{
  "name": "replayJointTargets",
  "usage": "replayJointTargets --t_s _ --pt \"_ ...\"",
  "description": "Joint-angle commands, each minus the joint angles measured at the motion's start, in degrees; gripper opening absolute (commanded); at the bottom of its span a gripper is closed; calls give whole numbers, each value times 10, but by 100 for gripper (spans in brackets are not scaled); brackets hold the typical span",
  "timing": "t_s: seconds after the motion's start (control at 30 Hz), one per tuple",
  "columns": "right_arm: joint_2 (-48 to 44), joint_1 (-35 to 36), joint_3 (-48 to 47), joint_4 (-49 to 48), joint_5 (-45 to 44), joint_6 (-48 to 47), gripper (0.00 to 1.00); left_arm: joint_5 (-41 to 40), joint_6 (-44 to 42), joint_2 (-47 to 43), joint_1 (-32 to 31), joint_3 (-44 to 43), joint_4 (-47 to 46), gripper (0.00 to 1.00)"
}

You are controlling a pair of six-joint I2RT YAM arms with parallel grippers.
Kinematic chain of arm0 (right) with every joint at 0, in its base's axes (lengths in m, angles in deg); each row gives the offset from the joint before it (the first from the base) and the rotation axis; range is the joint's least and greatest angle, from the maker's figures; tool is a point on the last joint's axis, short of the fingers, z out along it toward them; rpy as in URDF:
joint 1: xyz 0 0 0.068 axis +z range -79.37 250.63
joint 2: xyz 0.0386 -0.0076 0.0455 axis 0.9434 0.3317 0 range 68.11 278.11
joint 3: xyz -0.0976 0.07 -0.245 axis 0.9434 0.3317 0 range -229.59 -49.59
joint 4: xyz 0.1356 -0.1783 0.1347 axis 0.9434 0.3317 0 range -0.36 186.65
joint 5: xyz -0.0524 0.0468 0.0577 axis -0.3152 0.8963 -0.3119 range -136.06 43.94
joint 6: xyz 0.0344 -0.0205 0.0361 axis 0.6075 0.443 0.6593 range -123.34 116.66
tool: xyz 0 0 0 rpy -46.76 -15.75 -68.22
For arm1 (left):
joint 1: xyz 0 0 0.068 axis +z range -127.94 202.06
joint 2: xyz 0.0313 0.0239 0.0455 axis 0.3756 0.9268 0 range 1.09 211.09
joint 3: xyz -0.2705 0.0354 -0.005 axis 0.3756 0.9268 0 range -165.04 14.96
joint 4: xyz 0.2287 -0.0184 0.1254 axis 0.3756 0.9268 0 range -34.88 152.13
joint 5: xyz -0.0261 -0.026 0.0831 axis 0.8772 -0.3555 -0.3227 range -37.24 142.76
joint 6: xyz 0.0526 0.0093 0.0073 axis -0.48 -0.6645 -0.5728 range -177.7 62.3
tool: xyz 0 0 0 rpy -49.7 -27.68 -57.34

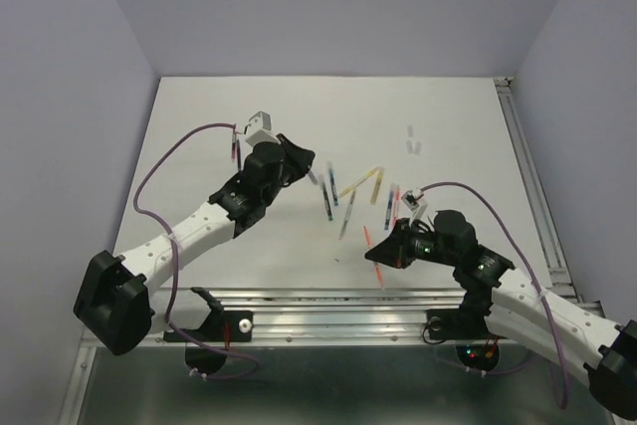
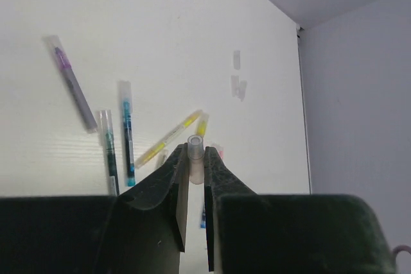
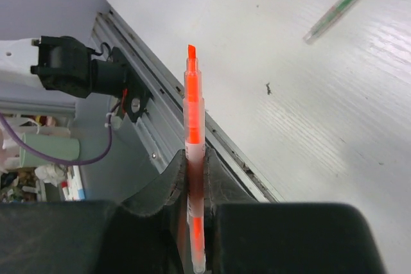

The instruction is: Open the pen caps

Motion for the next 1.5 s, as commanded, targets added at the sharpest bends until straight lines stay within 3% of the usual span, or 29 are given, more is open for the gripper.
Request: replayJointTargets --t_s 0.0,0.1,0.13,0.23,0.53,0.83,1.0,1.23,1.3,1.37,1.47 --pt "-17 1 -42 81 -87 -2 1 -13 -17 34 16 -25 -4 0" --pt "7 1 -86 163 -225 6 1 7 -35 90 18 -65 -5 0" --pt "13 1 -121 222 -347 50 1 22 -52 131 19 -98 -5 0" --pt "14 1 -167 274 -491 81 1 64 -76 202 19 -179 -3 0" --pt "11 1 -207 264 -635 54 1 166 -103 517 12 -453 5 0" --pt "9 1 -189 234 -639 27 1 270 -80 724 7 -713 25 0" --pt "0 1 -189 231 -633 21 1 280 -66 773 0 -787 61 1" --pt "-10 0 -185 231 -628 17 2 262 -62 774 -5 -783 65 23" --pt "-13 1 -185 231 -629 17 2 265 -66 775 -6 -784 66 25" --pt "-12 1 -185 231 -626 16 2 255 -78 774 -8 -785 79 38" --pt "-11 1 -186 232 -626 13 3 240 -86 771 -9 -783 104 46"
